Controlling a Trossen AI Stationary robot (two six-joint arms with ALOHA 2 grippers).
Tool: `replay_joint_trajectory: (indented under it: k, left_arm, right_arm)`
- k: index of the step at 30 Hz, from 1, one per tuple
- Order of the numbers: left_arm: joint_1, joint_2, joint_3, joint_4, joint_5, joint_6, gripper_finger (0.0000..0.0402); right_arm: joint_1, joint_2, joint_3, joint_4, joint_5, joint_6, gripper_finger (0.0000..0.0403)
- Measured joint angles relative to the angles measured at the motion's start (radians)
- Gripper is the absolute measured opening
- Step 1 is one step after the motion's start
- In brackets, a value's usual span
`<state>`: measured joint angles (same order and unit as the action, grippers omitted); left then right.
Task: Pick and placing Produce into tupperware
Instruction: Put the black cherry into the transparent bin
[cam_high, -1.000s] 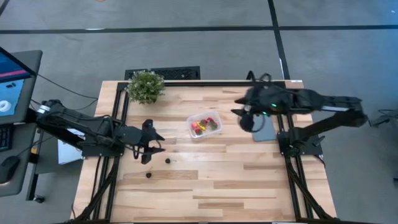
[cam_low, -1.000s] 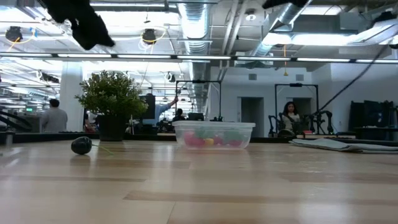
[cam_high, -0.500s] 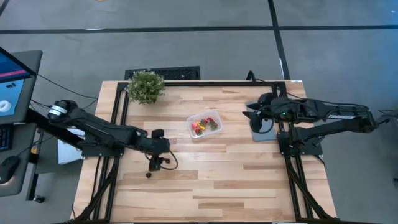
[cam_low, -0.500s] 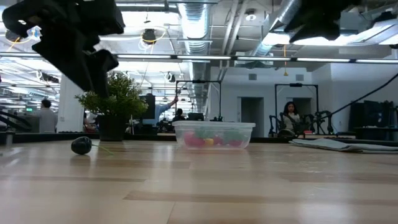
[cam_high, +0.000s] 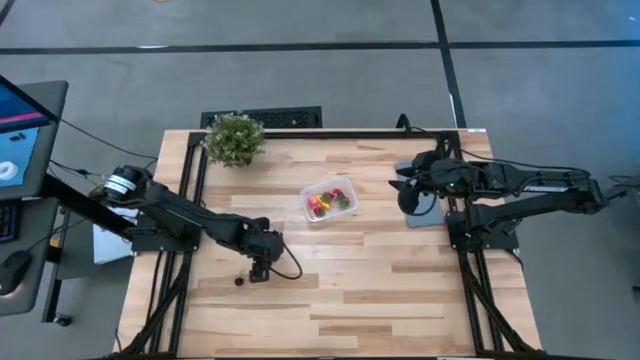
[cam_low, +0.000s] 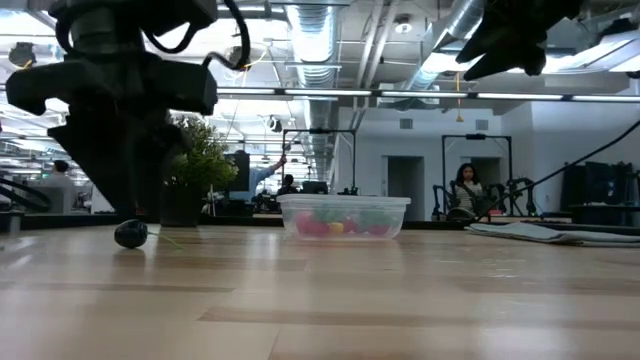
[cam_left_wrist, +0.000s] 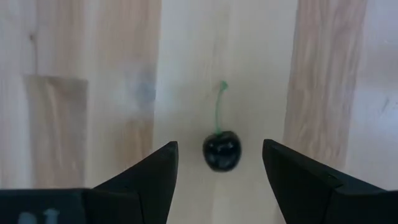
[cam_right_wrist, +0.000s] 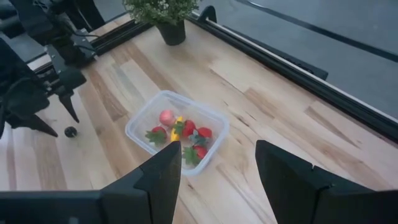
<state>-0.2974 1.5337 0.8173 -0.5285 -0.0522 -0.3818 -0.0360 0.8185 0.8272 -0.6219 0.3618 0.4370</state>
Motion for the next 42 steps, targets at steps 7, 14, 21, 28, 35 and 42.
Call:
replay_joint_trajectory:
  k: [7,14,21,28,35,42]
  left_arm:
    - [0.000,0.008,0.000,-0.020,0.013,-0.074,0.0225]
    - [0.000,0.037,-0.001,-0.026,0.021,-0.096,0.0225]
    - [0.003,0.040,-0.002,-0.020,0.011,-0.100,0.0225]
    - [0.003,0.114,0.002,0.014,0.025,-0.103,0.0225]
    - [0.005,0.126,0.003,0.014,0.007,-0.120,0.0215]
    - [0.006,0.127,0.002,0.014,0.006,-0.117,0.0169]
  right_arm:
    - [0.000,0.000,0.000,0.004,0.003,0.000,0.0230]
    - [0.000,0.000,0.001,0.009,0.003,0.000,0.0230]
    - [0.000,0.000,0.002,0.027,0.003,-0.002,0.0230]
    - [0.000,0.000,0.002,0.026,0.003,-0.002,0.0230]
    - [0.000,0.001,0.002,0.025,0.003,-0.002,0.0230]
    - [0.000,0.000,0.002,0.025,0.003,-0.002,0.0230]
